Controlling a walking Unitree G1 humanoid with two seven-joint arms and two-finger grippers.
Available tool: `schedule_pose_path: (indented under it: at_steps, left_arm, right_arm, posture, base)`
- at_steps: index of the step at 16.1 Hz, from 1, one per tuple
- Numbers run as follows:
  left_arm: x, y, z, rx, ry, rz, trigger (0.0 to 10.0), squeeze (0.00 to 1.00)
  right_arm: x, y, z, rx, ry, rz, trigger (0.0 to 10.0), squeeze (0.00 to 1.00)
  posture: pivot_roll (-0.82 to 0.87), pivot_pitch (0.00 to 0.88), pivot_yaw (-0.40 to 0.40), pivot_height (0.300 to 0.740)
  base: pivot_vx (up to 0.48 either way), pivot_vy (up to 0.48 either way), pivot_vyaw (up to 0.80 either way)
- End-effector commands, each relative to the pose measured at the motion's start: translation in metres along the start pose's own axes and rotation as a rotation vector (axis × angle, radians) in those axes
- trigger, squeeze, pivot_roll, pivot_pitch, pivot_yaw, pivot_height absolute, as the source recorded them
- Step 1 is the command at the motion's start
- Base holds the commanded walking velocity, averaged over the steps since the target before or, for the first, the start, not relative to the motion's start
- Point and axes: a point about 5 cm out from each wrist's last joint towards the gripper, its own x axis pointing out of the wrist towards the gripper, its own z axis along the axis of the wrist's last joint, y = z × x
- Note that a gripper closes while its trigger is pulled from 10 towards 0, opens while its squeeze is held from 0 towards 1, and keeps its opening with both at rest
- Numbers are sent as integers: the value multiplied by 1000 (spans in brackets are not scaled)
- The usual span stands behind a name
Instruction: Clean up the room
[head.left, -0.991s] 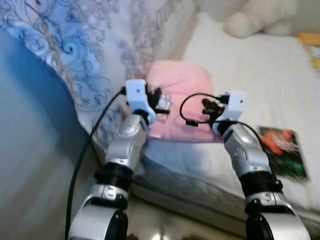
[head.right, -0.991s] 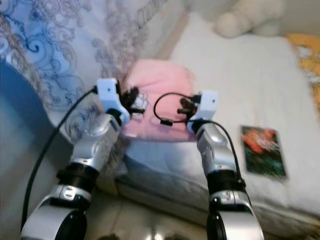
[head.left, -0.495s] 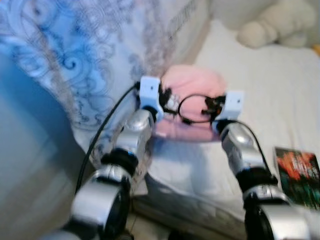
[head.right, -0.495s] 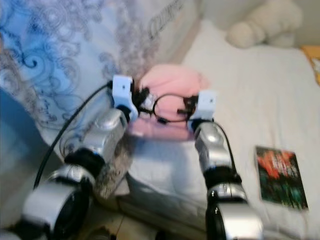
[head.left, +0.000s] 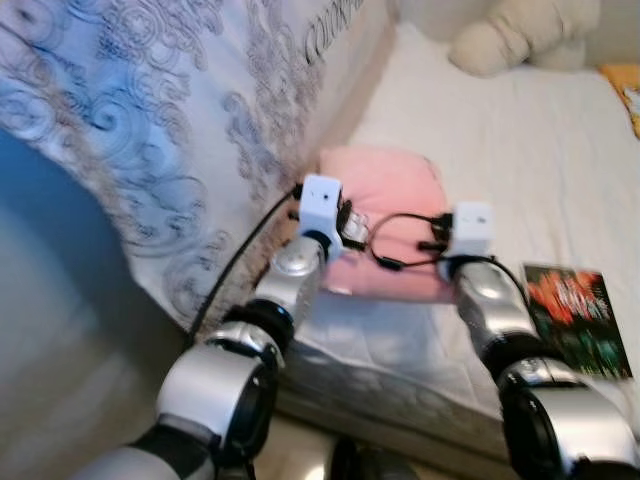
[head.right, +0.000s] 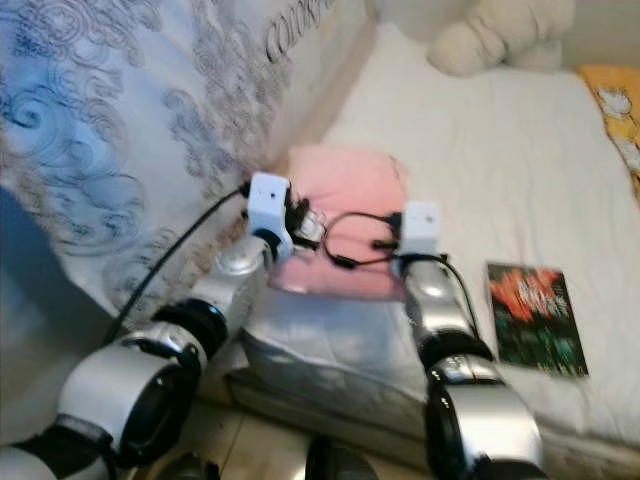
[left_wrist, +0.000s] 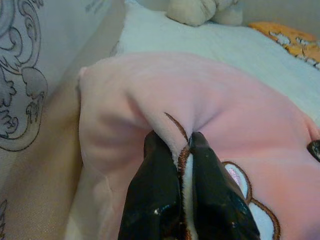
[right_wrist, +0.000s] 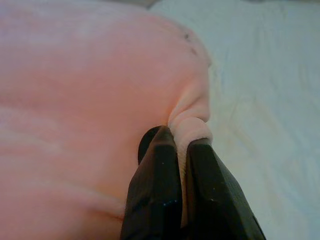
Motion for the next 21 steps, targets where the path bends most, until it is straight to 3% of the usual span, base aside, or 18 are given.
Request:
schedule_pose_path:
  at_steps: [1,6,10,11,12,14,16,17,19,20,21]
  left_arm:
    - [2,6,11,44,-33,27,10000,0]
    - [0,48,42,189,-128,146,10000,0]
    - [-3,57,38,199,-123,180,10000,0]
    - [-5,56,29,159,-94,182,10000,27]
    - [-8,55,12,122,-49,184,10000,1000]
    - [-11,59,10,97,-56,204,10000,1000]
    - [-16,69,16,79,-153,216,10000,1000]
    - [-21,72,12,100,-177,213,10000,1000]
    - [-43,95,7,171,-255,238,10000,1000]
    - [-51,106,14,191,-298,236,10000,1000]
    - [-57,105,27,217,-353,167,10000,1000]
  right_arm:
    - [-1,-4,-7,16,32,-36,10000,0]
    - [-1,40,-10,40,30,67,10000,0]
    - [-1,50,-11,22,46,99,10000,0]
    - [-2,51,-15,-1,65,104,10000,647]
    - [-3,48,-19,9,87,95,10000,1000]
    - [-3,48,-20,30,87,92,10000,1000]
    - [-3,47,-13,22,26,78,10000,1000]
    - [-4,45,-13,12,4,68,10000,1000]
    - [-11,39,-17,16,-57,55,10000,1000]
    - [-16,36,-18,8,-100,51,10000,1000]
    - [-21,29,-17,-3,-147,23,10000,1000]
  posture:
    - [-48,193,-80,740]
    - [-41,231,-110,740]
    - [-18,229,-121,740]
    - [-16,229,-122,740]
    - [-17,225,-127,740]
    - [-14,215,-118,740]
    - [-19,184,-106,740]
    - [-19,174,-105,740]
    - [6,132,-103,740]
    - [21,108,-102,740]
    - [44,65,-96,740]
  base:
    - [0,0,0]
    - [0,0,0]
    - [0,0,0]
    - [0,0,0]
    - [0,0,0]
    - [0,0,0]
    - [0,0,0]
    - [0,0,0]
    - [0,0,0]
    - [0,0,0]
    - [0,0,0]
